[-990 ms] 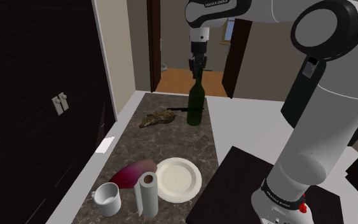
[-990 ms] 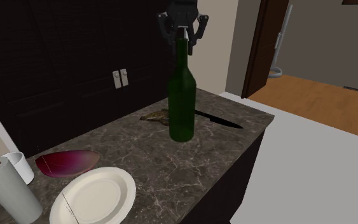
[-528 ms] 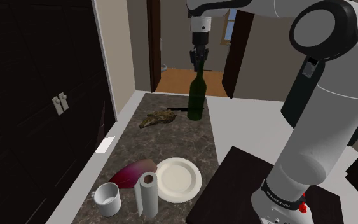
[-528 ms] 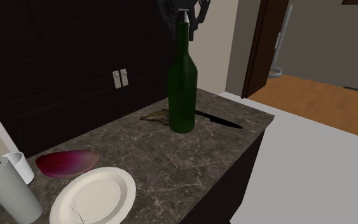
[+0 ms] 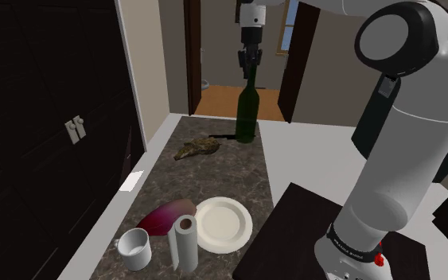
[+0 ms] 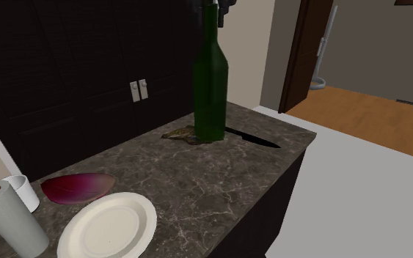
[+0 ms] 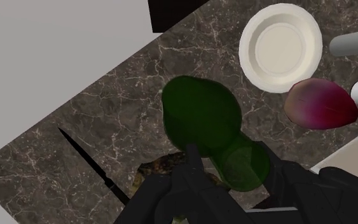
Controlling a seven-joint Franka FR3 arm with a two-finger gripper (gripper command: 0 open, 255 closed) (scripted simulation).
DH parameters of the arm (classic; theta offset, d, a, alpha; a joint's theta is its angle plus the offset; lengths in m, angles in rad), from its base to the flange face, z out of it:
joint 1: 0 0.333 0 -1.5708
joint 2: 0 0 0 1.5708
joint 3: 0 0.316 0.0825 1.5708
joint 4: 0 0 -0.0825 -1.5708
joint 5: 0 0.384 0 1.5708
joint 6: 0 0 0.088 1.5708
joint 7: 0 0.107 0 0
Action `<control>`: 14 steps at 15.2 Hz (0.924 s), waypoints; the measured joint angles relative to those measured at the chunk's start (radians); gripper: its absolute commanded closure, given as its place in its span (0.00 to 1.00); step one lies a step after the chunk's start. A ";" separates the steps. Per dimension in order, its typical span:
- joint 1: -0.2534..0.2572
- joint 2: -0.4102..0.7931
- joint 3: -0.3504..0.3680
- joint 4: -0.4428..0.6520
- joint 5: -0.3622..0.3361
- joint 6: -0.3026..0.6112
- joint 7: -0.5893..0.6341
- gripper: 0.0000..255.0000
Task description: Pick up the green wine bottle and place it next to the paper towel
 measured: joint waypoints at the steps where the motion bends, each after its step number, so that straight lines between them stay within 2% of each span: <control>1: 0.000 0.004 0.000 0.018 0.001 -0.014 0.001 1.00; 12: -0.016 0.098 -0.008 0.301 0.022 -0.205 -0.013 1.00; 14: -0.013 0.098 -0.006 0.326 0.023 -0.230 -0.006 1.00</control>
